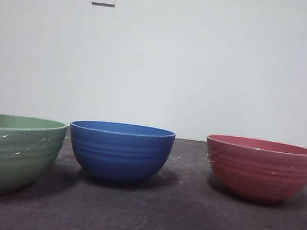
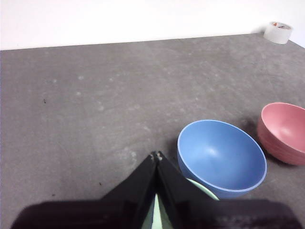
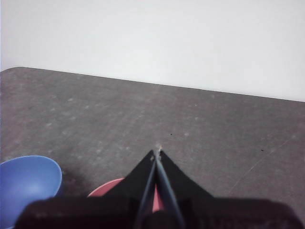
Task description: Pick up the green bowl on the top,put the green bowl on the left,pick up the red bowl in the middle,put the red bowl on the right
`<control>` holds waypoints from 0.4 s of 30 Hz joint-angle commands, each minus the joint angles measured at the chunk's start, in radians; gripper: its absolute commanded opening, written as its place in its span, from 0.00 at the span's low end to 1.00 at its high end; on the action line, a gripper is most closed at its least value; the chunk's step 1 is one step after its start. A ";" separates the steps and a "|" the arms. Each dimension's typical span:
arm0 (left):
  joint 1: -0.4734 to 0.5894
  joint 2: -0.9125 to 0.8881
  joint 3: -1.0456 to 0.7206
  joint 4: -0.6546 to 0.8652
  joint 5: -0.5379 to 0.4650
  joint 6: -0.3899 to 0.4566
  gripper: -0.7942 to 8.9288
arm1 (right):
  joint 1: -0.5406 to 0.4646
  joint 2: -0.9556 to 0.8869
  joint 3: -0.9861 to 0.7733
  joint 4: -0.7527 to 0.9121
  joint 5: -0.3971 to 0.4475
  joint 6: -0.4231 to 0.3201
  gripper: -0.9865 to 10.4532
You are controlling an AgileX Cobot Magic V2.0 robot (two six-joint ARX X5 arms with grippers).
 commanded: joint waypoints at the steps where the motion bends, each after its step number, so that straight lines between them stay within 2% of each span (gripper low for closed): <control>1: -0.002 -0.047 -0.004 -0.039 -0.011 0.043 0.08 | 0.000 -0.003 -0.006 -0.002 0.003 0.013 0.09; 2: 0.000 -0.069 -0.004 -0.047 -0.032 0.098 0.08 | 0.000 -0.003 -0.006 -0.004 0.003 0.013 0.09; 4: 0.010 -0.135 -0.013 -0.061 -0.098 0.143 0.08 | 0.000 -0.003 -0.006 -0.014 0.003 0.013 0.09; 6: 0.035 -0.209 -0.048 -0.036 -0.163 0.147 0.08 | 0.000 -0.003 -0.006 -0.021 0.003 0.013 0.09; 12: 0.124 -0.376 -0.256 0.113 -0.272 0.147 0.08 | 0.000 -0.003 -0.006 -0.035 0.003 0.013 0.09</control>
